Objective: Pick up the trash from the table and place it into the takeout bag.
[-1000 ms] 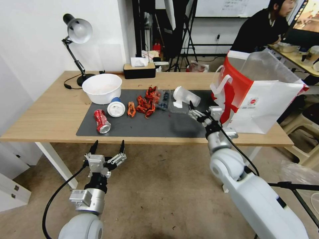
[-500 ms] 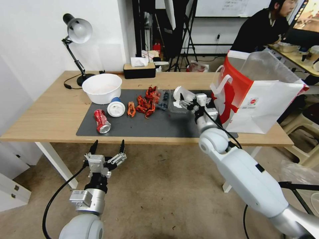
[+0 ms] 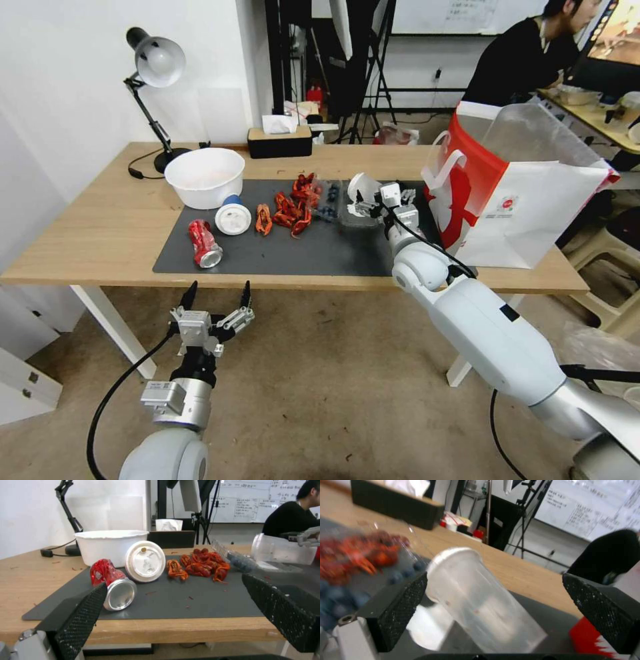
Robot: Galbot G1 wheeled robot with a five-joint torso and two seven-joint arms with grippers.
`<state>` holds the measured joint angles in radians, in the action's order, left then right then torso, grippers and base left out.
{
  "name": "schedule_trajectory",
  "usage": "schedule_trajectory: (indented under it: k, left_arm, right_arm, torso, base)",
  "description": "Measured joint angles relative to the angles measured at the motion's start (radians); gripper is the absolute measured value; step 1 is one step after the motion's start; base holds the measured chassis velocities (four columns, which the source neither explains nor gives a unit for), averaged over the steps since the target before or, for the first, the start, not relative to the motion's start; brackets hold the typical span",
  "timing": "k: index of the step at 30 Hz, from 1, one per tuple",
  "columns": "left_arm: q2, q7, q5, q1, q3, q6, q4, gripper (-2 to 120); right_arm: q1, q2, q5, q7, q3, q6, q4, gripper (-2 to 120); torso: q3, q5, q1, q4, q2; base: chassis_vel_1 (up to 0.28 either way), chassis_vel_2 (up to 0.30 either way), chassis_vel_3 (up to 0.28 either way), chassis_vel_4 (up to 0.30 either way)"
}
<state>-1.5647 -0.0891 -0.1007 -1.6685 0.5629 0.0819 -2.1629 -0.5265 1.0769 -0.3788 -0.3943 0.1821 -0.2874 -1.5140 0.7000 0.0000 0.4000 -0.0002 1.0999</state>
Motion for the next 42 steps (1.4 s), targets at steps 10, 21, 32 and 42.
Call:
schedule_trajectory:
  k: [10, 21, 32, 42]
  left_arm:
    - [0.001, 0.000, -0.001, 0.004, -0.001, 0.004, 0.012, 100]
    - [0.002, 0.002, -0.003, 0.006, 0.004, 0.011, 0.015, 100]
    - [0.000, 0.002, -0.003, 0.009, 0.001, 0.011, 0.017, 100]
    - [0.001, 0.002, -0.002, 0.006, -0.001, 0.011, 0.017, 100]
  right_arm:
    - [0.080, -0.006, 0.094, 0.043, 0.082, -0.066, 0.063, 100]
    - [0.164, 0.000, 0.120, 0.088, 0.139, -0.123, 0.146, 100]
    - [0.195, -0.004, 0.079, 0.146, 0.159, -0.082, 0.212, 100]
    - [0.192, 0.005, 0.051, 0.145, 0.159, -0.058, 0.244, 100]
  torso:
    - [0.000, 0.0000, 0.000, 0.0003, 0.000]
    - [0.000, -0.0001, 0.000, 0.0003, 0.000]
    - [0.000, 0.0000, 0.000, 0.0002, 0.000]
    - [0.000, -0.0001, 0.000, 0.0001, 0.000]
  base:
    - [0.000, 0.000, 0.000, 0.000]
    - [0.000, 0.000, 0.000, 0.000]
    - [0.000, 0.000, 0.000, 0.000]
    - [0.000, 0.000, 0.000, 0.000]
